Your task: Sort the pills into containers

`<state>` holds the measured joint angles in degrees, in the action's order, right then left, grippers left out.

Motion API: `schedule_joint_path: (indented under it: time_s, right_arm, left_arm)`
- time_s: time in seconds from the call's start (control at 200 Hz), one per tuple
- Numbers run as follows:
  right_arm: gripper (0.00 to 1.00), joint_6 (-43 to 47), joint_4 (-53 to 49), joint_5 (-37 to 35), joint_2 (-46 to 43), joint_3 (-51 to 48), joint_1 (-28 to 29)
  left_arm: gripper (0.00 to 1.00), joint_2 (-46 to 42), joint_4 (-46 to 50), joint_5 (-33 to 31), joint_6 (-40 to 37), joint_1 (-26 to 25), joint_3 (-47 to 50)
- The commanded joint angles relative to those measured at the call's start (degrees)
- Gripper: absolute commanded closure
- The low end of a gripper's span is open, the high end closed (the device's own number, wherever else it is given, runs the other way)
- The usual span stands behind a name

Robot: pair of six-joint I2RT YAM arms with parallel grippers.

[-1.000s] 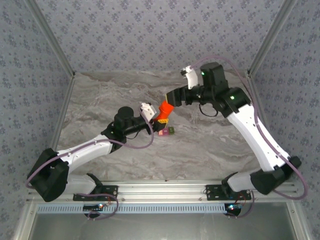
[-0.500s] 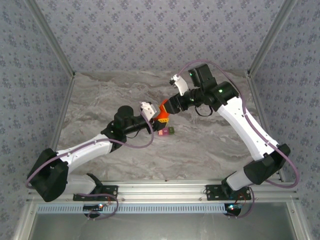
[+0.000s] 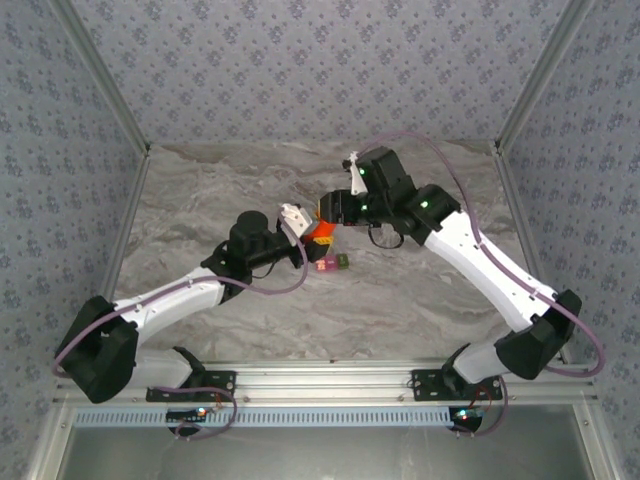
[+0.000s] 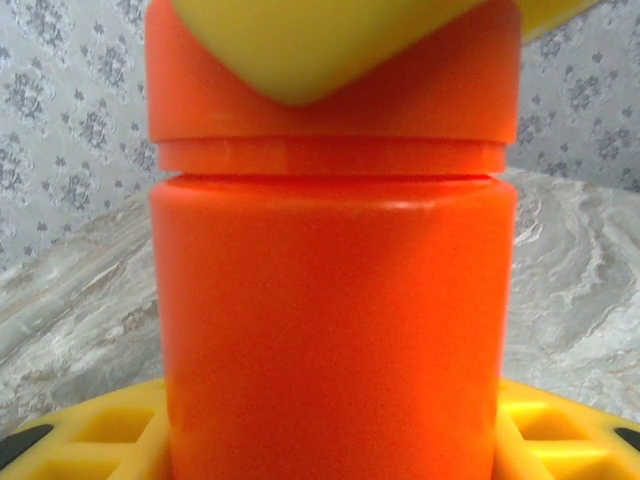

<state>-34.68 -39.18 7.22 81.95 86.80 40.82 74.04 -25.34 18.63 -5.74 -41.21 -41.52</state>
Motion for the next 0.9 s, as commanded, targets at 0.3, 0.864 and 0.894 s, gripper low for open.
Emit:
schedule_joint_path:
  time_s: [0.3, 0.864, 0.894]
  right_arm:
    - [0.31, -23.8, 12.5, -1.2, 0.5, -0.9, 3.5]
    - [0.22, 14.1, -2.2, 17.3, -6.1, 2.0, -11.5]
    - [0.23, 16.4, -4.0, 18.1, -4.9, 3.6, -11.4]
  left_arm:
    - [1.0, 0.0, -8.9, 1.8, 0.1, -0.8, -0.6]
    - [1.0, -2.3, -6.7, 2.9, -0.7, -0.7, -0.8]
    - [1.0, -2.3, -6.7, 3.1, -0.7, -0.7, -0.7]
